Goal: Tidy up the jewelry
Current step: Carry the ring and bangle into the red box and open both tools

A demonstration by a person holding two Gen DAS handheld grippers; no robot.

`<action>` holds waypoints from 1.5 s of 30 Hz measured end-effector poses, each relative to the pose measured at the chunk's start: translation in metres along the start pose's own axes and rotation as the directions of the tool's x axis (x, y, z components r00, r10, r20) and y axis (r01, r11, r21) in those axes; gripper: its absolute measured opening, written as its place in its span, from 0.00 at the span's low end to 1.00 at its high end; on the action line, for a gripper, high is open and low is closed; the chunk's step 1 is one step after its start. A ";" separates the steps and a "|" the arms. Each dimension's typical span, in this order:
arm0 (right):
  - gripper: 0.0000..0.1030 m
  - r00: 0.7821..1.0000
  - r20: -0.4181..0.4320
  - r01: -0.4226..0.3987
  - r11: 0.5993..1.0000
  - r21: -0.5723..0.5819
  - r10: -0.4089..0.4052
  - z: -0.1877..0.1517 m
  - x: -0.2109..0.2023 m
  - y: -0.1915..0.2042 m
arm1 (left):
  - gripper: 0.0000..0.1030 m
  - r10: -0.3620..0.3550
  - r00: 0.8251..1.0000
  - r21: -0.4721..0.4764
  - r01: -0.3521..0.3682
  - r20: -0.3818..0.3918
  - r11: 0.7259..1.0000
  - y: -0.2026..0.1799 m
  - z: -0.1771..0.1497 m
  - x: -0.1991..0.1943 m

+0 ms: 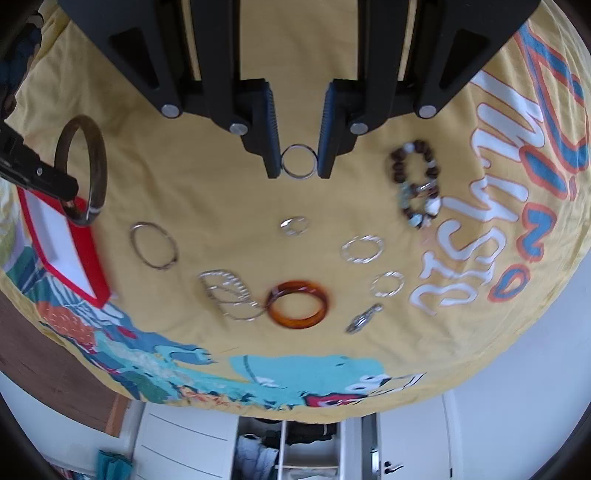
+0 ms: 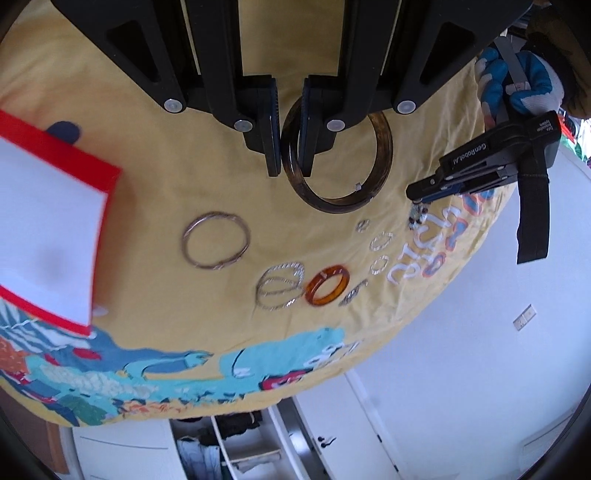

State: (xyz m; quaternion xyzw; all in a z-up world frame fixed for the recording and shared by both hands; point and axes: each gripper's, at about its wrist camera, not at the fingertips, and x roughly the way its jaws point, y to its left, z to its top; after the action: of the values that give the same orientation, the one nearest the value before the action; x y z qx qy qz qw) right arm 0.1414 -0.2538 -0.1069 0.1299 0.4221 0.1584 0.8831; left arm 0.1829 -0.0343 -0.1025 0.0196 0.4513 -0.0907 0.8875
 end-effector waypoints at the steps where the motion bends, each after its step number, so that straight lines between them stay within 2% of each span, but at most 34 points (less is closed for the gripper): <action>1: 0.09 1.000 0.012 0.007 1.000 0.005 -0.007 0.002 -0.007 -0.004 | 0.18 -0.010 1.000 0.013 0.010 0.005 1.000 -0.009 0.003 -0.002; 5: 0.09 0.996 0.060 0.066 0.997 0.033 -0.068 0.011 -0.038 -0.034 | 0.18 -0.075 0.997 0.059 0.074 0.019 0.996 -0.051 0.015 -0.006; 10: 0.09 0.978 0.095 0.179 0.980 0.091 -0.187 0.021 -0.073 -0.097 | 0.18 -0.177 0.984 0.139 0.171 0.028 0.975 -0.123 0.033 -0.003; 16: 0.09 0.952 0.065 0.292 0.951 0.100 -0.299 0.030 -0.090 -0.162 | 0.18 -0.276 0.961 0.205 0.267 0.016 0.942 -0.204 0.050 0.010; 22: 0.09 0.939 0.015 0.342 0.937 0.071 -0.344 0.033 -0.080 -0.201 | 0.18 -0.320 0.947 0.269 0.313 -0.018 0.911 -0.268 0.058 0.032; 28: 0.09 0.937 -0.033 0.348 0.937 0.041 -0.347 0.028 -0.063 -0.220 | 0.18 -0.292 0.954 0.290 0.300 -0.071 0.909 -0.295 0.049 0.064; 34: 0.09 0.935 -0.088 0.346 0.938 0.012 -0.343 0.018 -0.047 -0.230 | 0.18 -0.241 0.963 0.274 0.265 -0.118 0.925 -0.292 0.035 0.088; 38: 0.09 0.931 -0.090 0.352 0.936 -0.023 -0.352 0.016 -0.042 -0.228 | 0.18 -0.210 0.970 0.261 0.236 -0.123 0.936 -0.290 0.029 0.092; 42: 0.07 0.926 -0.101 0.359 0.932 -0.055 -0.363 0.016 -0.038 -0.227 | 0.20 -0.139 0.982 0.263 0.170 -0.131 0.950 -0.292 0.021 0.093; 45: 0.07 0.919 -0.121 0.365 0.926 -0.092 -0.375 0.018 -0.034 -0.225 | 0.19 -0.125 0.982 0.214 0.154 -0.141 0.965 -0.288 0.019 0.092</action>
State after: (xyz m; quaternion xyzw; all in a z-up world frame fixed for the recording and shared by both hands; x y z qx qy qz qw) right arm 0.1733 -0.4745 -0.1538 0.0065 0.4927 0.0115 0.8701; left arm 0.1995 -0.3329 -0.1516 0.0935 0.4937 -0.2021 0.8406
